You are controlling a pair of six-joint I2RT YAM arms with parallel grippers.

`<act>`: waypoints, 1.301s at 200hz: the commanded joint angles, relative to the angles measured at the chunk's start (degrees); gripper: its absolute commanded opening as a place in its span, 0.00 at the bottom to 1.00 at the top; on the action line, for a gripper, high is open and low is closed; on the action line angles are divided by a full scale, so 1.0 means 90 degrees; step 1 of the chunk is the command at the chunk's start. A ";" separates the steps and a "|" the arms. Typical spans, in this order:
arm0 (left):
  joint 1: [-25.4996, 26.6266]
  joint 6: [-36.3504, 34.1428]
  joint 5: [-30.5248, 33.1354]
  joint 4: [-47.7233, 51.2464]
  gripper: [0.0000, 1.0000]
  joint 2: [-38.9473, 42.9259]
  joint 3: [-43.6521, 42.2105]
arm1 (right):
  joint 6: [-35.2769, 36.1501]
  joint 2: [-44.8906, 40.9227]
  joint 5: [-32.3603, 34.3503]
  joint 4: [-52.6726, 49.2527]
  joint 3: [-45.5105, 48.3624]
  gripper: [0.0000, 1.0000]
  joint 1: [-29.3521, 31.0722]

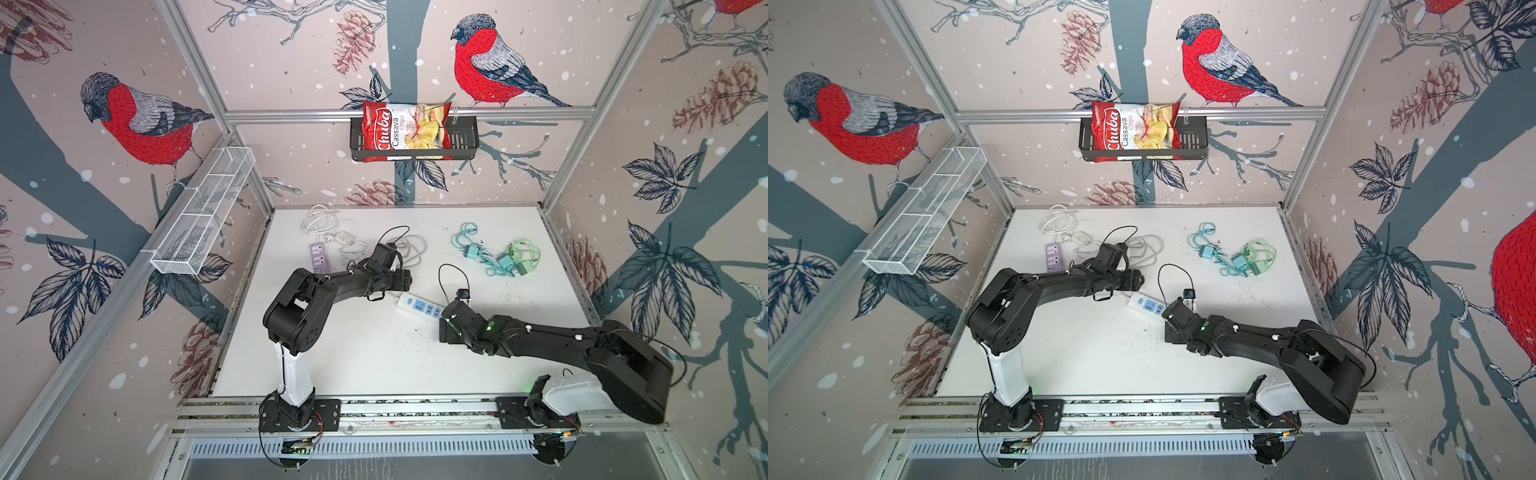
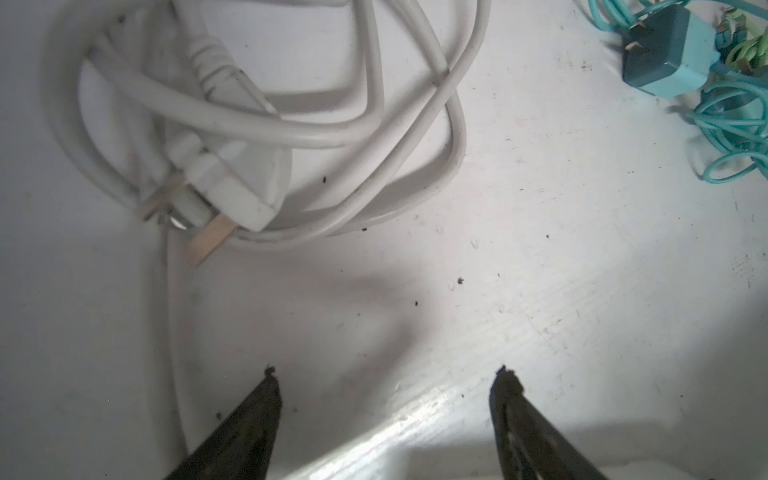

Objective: Insert the plug
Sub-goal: 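Drag the white strip toward the robot with right gripper while left gripper approaches, then release the strip and reach the right gripper to the teal charger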

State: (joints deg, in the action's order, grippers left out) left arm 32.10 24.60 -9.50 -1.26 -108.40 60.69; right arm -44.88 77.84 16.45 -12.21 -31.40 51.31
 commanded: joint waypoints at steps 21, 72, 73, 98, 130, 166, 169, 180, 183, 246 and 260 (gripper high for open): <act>0.0008 0.0244 0.0063 0.0155 0.78 0.0345 -0.1064 | -0.0105 -0.0804 -0.0589 -0.0334 0.0207 0.90 -0.1139; 0.0255 0.0759 0.0068 -0.0006 0.76 0.0907 -0.2134 | 0.0108 -0.0889 -0.0896 -0.0265 0.0043 0.90 -0.1544; 0.0263 0.0770 0.0074 -0.0001 0.76 0.0929 -0.2148 | 0.0111 -0.0892 -0.0893 -0.0265 0.0037 0.90 -0.1552; 0.0313 0.1048 0.0235 0.0156 0.75 0.1465 -0.2578 | 0.0342 -0.0961 -0.1023 -0.0144 -0.0068 0.90 -0.2064; 0.0350 0.1135 0.0466 0.0389 0.76 0.2181 -0.2657 | 0.1019 -0.0873 -0.1057 -0.0197 -0.0759 0.90 -0.2906; 0.0350 0.0986 0.0767 0.0805 0.85 0.2614 -0.2052 | 0.1313 -0.0140 -0.0930 -0.0443 -0.1888 0.89 -0.3907; 0.0350 0.0957 0.0776 0.0826 0.85 0.2633 -0.1990 | 0.1315 -0.0081 -0.0938 -0.0427 -0.1947 0.89 -0.3990; 0.0350 0.0866 0.0849 0.0946 0.85 0.2668 -0.1775 | 0.1315 0.0147 -0.0939 -0.0367 -0.2163 0.88 -0.4282; 0.0350 0.0832 0.0863 0.0979 0.86 0.2669 -0.1714 | 0.1316 0.0210 -0.0930 -0.0347 -0.2217 0.88 -0.4346; 0.0350 0.0375 0.1223 0.1410 0.90 0.2497 -0.0915 | 0.1957 0.1919 -0.1268 -0.0354 -0.3747 0.83 -0.4685; 0.0350 0.0400 0.1320 0.1502 0.91 0.2607 -0.0930 | 0.2014 0.2142 -0.1273 -0.0446 -0.3975 0.81 -0.4549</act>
State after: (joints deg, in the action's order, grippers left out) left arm 35.22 29.67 0.10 9.30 -85.93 51.81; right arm -29.74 94.72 5.85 -15.00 -64.31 8.91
